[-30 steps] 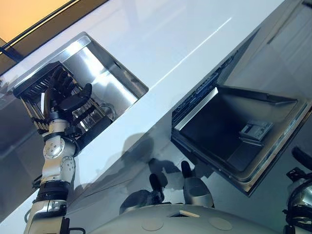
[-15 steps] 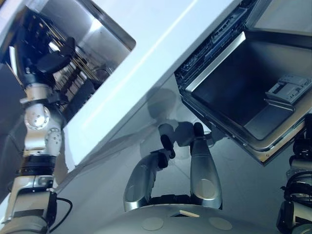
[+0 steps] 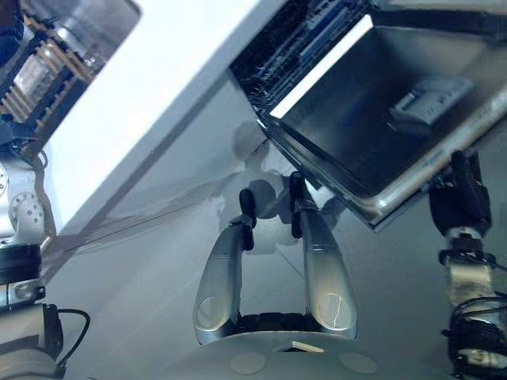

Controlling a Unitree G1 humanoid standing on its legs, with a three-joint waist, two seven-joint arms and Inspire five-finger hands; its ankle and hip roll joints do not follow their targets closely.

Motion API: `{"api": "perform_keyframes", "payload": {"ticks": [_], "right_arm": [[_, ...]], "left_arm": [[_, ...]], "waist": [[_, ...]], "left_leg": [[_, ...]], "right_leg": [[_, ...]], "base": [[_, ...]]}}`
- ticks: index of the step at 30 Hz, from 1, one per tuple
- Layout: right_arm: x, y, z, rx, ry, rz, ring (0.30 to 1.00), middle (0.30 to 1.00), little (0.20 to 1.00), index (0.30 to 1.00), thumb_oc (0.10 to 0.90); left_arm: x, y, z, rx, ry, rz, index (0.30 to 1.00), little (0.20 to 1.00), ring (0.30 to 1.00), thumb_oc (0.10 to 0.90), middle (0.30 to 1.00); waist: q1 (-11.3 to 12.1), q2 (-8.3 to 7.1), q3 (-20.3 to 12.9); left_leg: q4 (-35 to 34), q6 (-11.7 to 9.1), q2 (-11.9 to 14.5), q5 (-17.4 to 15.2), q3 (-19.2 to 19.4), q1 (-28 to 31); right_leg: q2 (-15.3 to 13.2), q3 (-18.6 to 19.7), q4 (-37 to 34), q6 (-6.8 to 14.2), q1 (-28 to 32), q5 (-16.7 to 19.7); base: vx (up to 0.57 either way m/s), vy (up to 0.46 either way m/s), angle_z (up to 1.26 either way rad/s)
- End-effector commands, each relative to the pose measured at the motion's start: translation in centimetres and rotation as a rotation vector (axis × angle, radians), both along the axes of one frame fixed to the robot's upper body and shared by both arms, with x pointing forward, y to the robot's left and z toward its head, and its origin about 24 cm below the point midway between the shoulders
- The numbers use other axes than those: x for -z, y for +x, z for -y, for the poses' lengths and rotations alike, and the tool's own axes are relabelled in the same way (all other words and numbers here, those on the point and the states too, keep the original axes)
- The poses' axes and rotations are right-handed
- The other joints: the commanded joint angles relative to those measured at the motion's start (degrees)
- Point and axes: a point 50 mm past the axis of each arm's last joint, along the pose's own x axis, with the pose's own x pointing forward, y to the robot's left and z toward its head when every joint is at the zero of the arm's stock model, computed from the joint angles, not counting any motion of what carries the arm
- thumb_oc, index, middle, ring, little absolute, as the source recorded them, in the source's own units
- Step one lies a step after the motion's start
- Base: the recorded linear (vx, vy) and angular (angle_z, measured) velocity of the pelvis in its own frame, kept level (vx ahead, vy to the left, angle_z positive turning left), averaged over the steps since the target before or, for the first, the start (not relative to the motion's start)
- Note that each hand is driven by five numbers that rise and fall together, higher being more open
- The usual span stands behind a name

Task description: Pick up plates and place into dishwasher.

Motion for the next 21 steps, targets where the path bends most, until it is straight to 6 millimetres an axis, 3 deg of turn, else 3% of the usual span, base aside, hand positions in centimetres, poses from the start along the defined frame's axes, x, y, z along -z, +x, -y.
{"api": "perform_keyframes", "payload": {"ticks": [1,2,4,5,7,8,11,12,14,16,18,21], "right_arm": [[-20.3,-5.0,-17.9,-0.907,-0.349,1.409,0.9,0.9,0.9,0.9,0.8],[-21.3,-7.1,-17.1,-0.76,-0.348,1.647,0.9,0.9,0.9,0.9,0.8],[-22.2,-9.6,-14.2,-0.372,-0.324,1.956,0.9,0.9,0.9,0.9,0.8],[-22.6,-9.8,-13.0,-0.259,-0.297,1.979,0.9,0.9,0.9,0.9,0.8],[-22.6,-8.7,-11.5,-0.006,-0.314,1.858,0.9,0.9,0.9,0.9,0.8],[-22.4,-7.8,-11.2,0.083,-0.323,1.744,0.9,0.9,0.9,0.9,0.8],[-19.5,-1.9,-9.4,0.406,-0.439,1.089,0.9,0.9,0.9,0.9,0.8],[-17.8,-0.3,-8.2,0.451,-0.463,0.931,0.9,0.9,0.9,0.9,0.8],[-11.4,2.5,-3.6,0.549,-0.518,0.453,0.9,0.9,0.9,0.9,0.8],[-7.2,2.4,-0.6,0.602,-0.564,0.229,0.9,0.9,0.9,0.9,0.8],[-2.1,1.0,2.3,0.646,-0.544,0.001,0.9,0.9,0.9,0.9,0.8],[2.1,-1.0,3.7,0.699,-0.516,-0.196,0.9,0.9,0.9,0.9,0.8]], "left_arm": [[4.1,2.2,5.7,0.16,-0.084,0.045,0.9,0.9,0.9,0.8,0.9],[4.6,2.3,5.7,0.16,-0.083,0.043,0.9,0.9,0.9,0.8,0.9],[5.1,2.5,6.3,0.166,-0.097,0.037,0.9,0.9,0.9,0.8,0.9],[5.4,2.4,6.6,0.174,-0.112,0.031,0.9,0.9,0.9,0.8,0.9],[6.2,2.1,6.7,0.184,-0.13,0.005,0.9,0.9,0.9,0.8,0.9],[6.4,2.0,6.4,0.186,-0.137,-0.002,0.9,0.9,0.9,0.8,0.9],[8.0,1.6,4.7,0.167,-0.163,-0.038,0.9,0.9,0.9,0.8,0.9],[8.4,1.4,4.3,0.159,-0.169,-0.045,0.9,0.9,0.9,0.8,0.9],[9.8,0.2,3.6,0.134,-0.187,-0.075,0.9,0.9,0.9,0.8,0.9],[10.5,-0.7,3.4,0.124,-0.195,-0.097,0.9,0.9,0.9,0.8,0.9],[11.1,-1.6,3.1,0.116,-0.193,-0.126,0.9,0.9,0.9,0.8,0.9],[11.5,-1.6,3.0,0.113,-0.191,-0.161,0.9,0.9,0.9,0.8,0.9]], "waist": [[1.8,-6.94,1.2],[2.1,-7.06,1.2],[2.0,-6.88,1.2],[2.1,-6.49,1.2],[2.3,-5.88,1.2],[2.5,-5.83,1.2],[2.6,-6.01,-0.6],[2.5,-6.13,-1.3],[2.0,-5.91,-3.7],[1.8,-5.94,-5.3],[1.7,-6.27,-7.0],[1.2,-6.85,-8.8]], "left_leg": [[7.8,0.0,-5.7,-2.4,4.6,0.3],[7.8,-0.4,-5.8,-2.2,4.6,0.3],[6.8,-0.6,-5.8,-2.0,4.8,1.5],[6.4,-0.4,-5.9,-2.1,5.0,2.7],[5.1,-0.1,-6.7,-2.2,4.6,5.5],[4.7,0.0,-6.9,-2.3,4.4,6.5],[2.0,0.3,-7.2,-2.4,4.2,10.2],[0.8,0.3,-7.2,-1.8,4.2,11.1],[-2.7,0.3,-6.8,-1.5,4.4,14.7],[-5.2,0.3,-6.7,-0.3,4.5,16.9],[-7.7,0.3,-6.6,0.4,4.5,19.6],[-10.7,0.5,-6.6,1.2,4.4,22.6]], "right_leg": [[-0.3,3.7,5.6,-11.4,2.9,-1.7],[-0.4,3.6,5.7,-11.1,2.9,-1.7],[-0.8,3.5,5.7,-10.9,3.7,-1.6],[-0.9,3.5,5.8,-10.9,4.3,-1.7],[-1.2,3.6,4.9,-10.6,6.5,-1.3],[-1.3,3.8,4.6,-10.4,7.4,-1.2],[-1.4,3.8,1.4,-9.4,11.3,-1.1],[-1.3,3.9,-0.2,-9.3,12.3,-0.5],[-1.3,3.9,-3.3,-8.7,15.9,-0.4],[-1.1,4.2,-4.9,-8.7,17.8,0.2],[-0.8,4.4,-5.5,-8.4,19.8,0.2],[-0.4,4.4,-6.4,-8.1,22.2,-0.1]], "base": [[-0.01,0.09,-0.65],[0.0,0.093,-0.32],[0.05,0.114,-0.47],[0.1,0.14,-0.61],[0.07,0.098,0.22],[0.06,0.059,0.74],[0.1,0.065,0.87],[0.1,0.075,0.94],[0.15,0.102,0.53],[0.1,0.063,0.16],[0.1,0.001,0.33],[0.09,-0.025,0.77]]}}
